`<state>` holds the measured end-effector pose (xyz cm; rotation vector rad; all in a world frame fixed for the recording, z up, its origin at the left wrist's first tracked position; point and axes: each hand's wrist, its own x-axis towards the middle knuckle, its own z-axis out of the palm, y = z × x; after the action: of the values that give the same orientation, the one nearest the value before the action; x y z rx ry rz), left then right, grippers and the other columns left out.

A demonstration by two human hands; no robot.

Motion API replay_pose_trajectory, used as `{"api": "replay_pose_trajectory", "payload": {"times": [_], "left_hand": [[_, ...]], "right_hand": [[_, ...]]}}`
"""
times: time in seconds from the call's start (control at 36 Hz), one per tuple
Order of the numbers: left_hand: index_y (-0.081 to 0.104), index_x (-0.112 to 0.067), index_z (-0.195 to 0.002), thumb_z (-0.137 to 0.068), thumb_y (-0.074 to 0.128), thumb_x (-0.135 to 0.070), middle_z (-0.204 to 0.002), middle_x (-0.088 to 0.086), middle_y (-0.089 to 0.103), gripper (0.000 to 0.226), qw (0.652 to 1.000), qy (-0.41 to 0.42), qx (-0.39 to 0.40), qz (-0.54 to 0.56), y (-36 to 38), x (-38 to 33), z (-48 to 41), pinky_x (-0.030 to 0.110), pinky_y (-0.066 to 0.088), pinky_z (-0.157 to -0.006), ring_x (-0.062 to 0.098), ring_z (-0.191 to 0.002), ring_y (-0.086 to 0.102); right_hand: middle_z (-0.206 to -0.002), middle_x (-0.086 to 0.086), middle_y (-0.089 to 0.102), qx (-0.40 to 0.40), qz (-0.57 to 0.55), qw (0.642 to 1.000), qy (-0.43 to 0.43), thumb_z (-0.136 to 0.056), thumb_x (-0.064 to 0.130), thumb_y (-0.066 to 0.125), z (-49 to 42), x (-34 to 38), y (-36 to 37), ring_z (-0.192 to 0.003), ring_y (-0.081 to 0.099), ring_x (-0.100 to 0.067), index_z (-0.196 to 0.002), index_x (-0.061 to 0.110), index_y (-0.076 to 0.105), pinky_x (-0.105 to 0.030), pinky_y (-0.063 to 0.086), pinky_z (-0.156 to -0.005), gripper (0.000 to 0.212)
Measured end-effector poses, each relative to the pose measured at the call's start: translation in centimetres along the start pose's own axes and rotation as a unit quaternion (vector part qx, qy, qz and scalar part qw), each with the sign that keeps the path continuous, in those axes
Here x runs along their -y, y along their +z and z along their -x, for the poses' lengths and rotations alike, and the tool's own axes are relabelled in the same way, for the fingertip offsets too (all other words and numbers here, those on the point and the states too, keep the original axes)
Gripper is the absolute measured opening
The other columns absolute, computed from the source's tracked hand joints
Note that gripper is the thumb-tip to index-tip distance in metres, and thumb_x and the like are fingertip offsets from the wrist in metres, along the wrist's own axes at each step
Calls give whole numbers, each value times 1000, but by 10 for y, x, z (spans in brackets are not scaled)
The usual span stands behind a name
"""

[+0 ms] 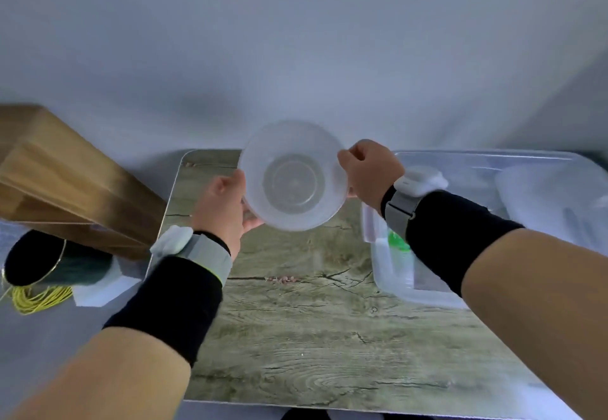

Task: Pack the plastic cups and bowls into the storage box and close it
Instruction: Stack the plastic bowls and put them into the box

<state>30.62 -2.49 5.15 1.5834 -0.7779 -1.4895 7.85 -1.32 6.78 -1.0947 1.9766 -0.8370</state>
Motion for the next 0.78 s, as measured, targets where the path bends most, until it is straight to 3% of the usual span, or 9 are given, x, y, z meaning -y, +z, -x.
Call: {"api": "replay_pose_trajectory", "payload": {"times": [0.25,0.36,0.42,0.5,0.58,0.69,0.78], "left_hand": [[57,-11,-88,-97,62,-36,-112,21,61,27,998,34,44,-37,144,-13,49,60,61,-77,38,-114,65],[53,-12,-80,-99,60,-35,-97,16,55,30,994,45,70,-70,207,-1,64,59,61,-76,31,-93,63],[52,-13,-80,-100,58,-33,-94,16,54,30,993,47,76,-81,227,6,68,52,63,-70,29,-87,61],[58,-14,-88,-101,57,-30,-100,21,62,20,989,30,92,-107,260,29,69,40,62,-60,27,-86,64],[61,-13,-108,-100,57,-27,-118,16,66,16,987,8,88,-132,279,52,71,39,63,-62,24,-93,69],[60,-24,-96,-100,58,-28,-118,11,63,7,983,4,69,-170,291,74,74,46,63,-75,23,-97,68],[61,-28,-94,-99,59,-31,-119,15,64,6,974,5,75,-212,291,84,74,50,64,-73,32,-100,70]], "right_hand": [[-70,-5,71,-73,-63,995,22,-86,44,56,-2,-57,-143,-68,74,-28,-75,19,60,-50,63,-72,27],[-75,-9,69,-104,-80,990,48,-87,39,58,-4,-94,-197,-72,73,-31,-73,19,58,-48,64,-66,25],[-71,-7,68,-101,-70,991,59,-83,42,56,-5,-109,-212,-70,73,-31,-71,19,57,-49,63,-67,26],[-72,-9,69,-98,-47,991,81,-81,41,53,-6,-137,-234,-70,72,-32,-71,18,57,-50,63,-69,26],[-81,-10,69,-85,-4,992,88,-91,39,51,-5,-165,-242,-79,69,-34,-78,19,56,-48,60,-76,24],[-85,-6,69,-58,13,994,93,-96,38,47,-5,-194,-240,-78,70,-31,-88,20,58,-43,60,-74,23],[-84,-7,68,-59,31,992,104,-97,37,47,-4,-208,-240,-78,67,-31,-91,16,57,-36,54,-67,24]]}}
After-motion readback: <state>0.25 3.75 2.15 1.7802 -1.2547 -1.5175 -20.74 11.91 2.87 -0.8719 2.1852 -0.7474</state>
